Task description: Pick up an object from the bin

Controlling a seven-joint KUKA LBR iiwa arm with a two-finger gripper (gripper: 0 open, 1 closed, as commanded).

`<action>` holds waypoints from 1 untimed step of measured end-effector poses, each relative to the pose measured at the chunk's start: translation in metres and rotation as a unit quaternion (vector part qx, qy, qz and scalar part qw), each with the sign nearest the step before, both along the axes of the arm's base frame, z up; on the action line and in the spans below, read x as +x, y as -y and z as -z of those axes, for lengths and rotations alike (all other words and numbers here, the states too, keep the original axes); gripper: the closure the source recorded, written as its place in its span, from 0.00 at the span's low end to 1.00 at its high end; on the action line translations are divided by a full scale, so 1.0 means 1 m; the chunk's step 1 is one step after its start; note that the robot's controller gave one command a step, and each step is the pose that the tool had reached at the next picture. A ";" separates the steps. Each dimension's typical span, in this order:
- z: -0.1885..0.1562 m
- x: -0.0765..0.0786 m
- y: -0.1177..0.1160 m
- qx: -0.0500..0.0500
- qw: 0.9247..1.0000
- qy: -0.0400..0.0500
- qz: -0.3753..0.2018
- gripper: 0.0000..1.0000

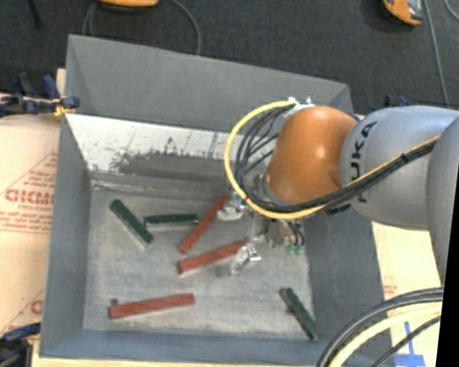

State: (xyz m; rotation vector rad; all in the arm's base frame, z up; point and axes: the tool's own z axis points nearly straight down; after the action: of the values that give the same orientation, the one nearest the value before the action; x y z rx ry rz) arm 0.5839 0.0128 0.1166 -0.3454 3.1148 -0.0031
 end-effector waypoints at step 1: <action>0.031 0.004 -0.018 -0.001 0.998 0.005 -0.057 1.00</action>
Offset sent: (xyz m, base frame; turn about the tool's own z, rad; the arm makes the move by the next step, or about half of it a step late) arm 0.0000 0.0000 0.0000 0.0000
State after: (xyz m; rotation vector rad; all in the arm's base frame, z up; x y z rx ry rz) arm 0.5881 0.0308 0.0857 -0.5212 3.0802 -0.0058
